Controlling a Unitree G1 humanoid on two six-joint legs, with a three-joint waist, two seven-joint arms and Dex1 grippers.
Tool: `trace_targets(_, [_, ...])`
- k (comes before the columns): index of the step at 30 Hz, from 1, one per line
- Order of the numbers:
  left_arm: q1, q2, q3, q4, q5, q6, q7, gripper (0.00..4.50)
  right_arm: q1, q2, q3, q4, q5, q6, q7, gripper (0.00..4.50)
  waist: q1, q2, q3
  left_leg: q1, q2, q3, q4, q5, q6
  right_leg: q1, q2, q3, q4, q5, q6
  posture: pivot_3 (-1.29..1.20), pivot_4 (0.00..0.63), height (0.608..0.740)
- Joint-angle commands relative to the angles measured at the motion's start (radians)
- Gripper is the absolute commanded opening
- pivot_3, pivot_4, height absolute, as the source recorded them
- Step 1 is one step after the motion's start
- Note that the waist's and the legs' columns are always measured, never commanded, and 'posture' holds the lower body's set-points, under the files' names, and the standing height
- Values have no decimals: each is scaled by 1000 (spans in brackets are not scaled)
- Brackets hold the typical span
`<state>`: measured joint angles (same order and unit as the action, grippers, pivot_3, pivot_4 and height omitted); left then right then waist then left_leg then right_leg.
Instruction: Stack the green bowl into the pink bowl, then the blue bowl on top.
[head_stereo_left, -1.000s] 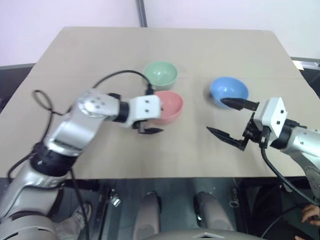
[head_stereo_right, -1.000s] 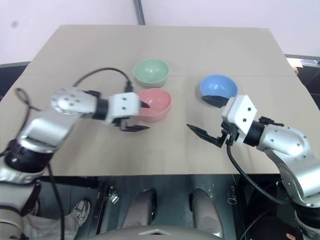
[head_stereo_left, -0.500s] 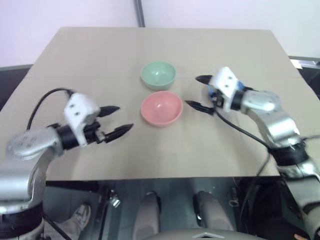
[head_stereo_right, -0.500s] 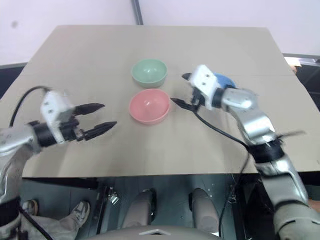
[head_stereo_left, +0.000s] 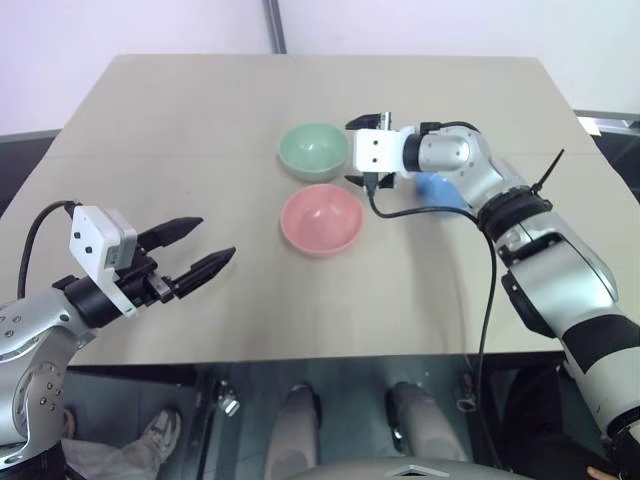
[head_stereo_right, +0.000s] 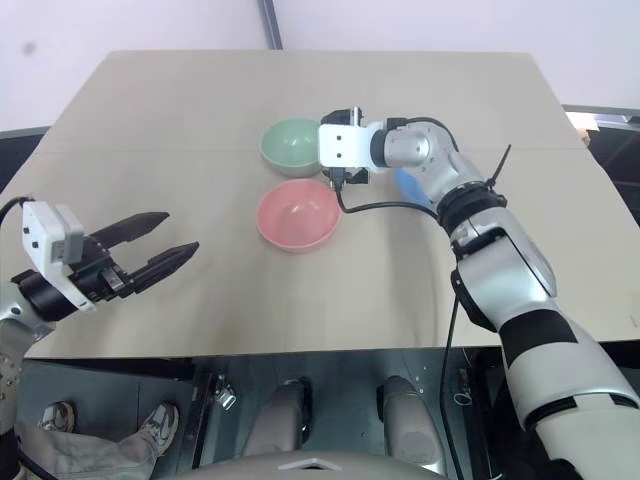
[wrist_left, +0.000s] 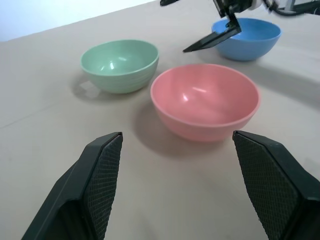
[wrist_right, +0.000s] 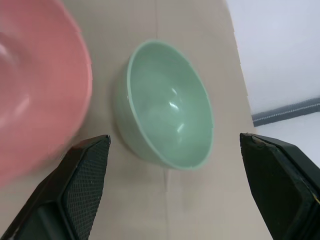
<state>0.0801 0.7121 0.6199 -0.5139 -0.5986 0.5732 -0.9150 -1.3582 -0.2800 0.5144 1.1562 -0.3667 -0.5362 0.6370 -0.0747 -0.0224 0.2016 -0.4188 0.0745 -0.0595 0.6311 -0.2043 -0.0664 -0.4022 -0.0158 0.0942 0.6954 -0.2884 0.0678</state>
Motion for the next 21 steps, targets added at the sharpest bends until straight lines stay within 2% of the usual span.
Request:
trace_targets(1, [-3,23,17,-19,-28,-28,10,3705,-70,19,49,58,-106,-96,-76,4500,-1,0,0,0,0,0,0,0,0,0,0,0,0,0,0,0,150,740])
trace_targets(7, [-6,36,11,-9,-36,-48,14,3705,-111,79,131,138,-256,-87,-213,4500,-2,0,0,0,0,0,0,0,0,0,0,0,0,0,0,0,150,740])
trace_targets(12, [-3,31,9,-17,-29,-62,39,3705,-122,115,105,169,-270,-22,-281,4500,-1,0,0,0,0,0,0,0,0,0,0,0,0,0,0,0,150,740])
trace_targets(17, [-68,74,-23,51,38,-93,82,3705,-166,6,-38,145,-161,11,-253,4500,12,1,1,0,0,-1,0,0,0,0,0,-1,0,0,0,0,150,740])
trace_targets(19, [-136,116,-55,105,28,-66,73,3705,-175,-71,-132,110,-70,14,-174,4500,17,1,1,-1,-1,-1,0,0,0,0,-1,0,0,0,0,0,150,740])
trace_targets(21, [-240,162,-116,178,47,-72,62,3705,-147,-134,-282,18,112,93,-1,4500,16,1,1,-2,-1,-1,1,0,0,0,-1,-2,0,0,0,0,150,740])
